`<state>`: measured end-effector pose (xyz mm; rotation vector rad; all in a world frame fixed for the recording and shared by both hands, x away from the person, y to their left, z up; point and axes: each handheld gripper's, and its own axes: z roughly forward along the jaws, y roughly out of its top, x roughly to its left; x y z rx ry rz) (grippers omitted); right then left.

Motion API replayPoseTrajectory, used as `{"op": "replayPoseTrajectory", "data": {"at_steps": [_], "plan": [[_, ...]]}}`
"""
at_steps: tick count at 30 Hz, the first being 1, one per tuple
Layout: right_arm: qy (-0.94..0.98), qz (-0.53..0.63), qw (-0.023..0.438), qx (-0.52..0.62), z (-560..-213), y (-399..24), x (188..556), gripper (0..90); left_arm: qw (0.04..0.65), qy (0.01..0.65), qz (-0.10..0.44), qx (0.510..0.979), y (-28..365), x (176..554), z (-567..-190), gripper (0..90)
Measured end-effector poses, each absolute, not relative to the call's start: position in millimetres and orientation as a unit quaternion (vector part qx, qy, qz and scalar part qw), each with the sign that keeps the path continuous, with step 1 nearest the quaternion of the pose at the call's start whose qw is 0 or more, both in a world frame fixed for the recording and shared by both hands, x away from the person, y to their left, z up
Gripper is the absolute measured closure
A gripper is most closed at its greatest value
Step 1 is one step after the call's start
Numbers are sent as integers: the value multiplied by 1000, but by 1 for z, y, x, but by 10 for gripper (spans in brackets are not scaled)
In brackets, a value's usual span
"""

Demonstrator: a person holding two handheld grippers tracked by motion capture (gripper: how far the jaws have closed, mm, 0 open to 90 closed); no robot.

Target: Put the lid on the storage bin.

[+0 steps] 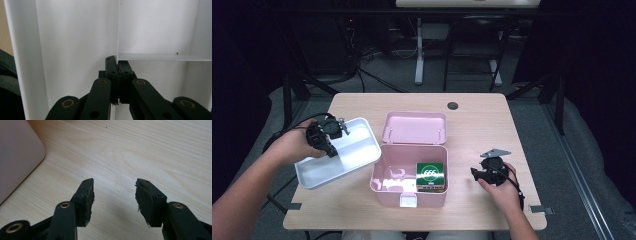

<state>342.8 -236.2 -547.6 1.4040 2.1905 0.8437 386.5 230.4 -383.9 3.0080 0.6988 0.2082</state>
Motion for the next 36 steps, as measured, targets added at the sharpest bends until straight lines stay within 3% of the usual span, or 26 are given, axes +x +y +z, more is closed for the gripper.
{"op": "replayPoseTrajectory", "data": {"at_steps": [23, 36], "plan": [[781, 308, 190, 508, -551, -239, 345, 485, 35, 64, 65, 995, 95, 373, -380, 892], [779, 311, 188, 511, -551, -242, 345, 486, 53, 17, 57, 997, 54, 368, -398, 892]]}}
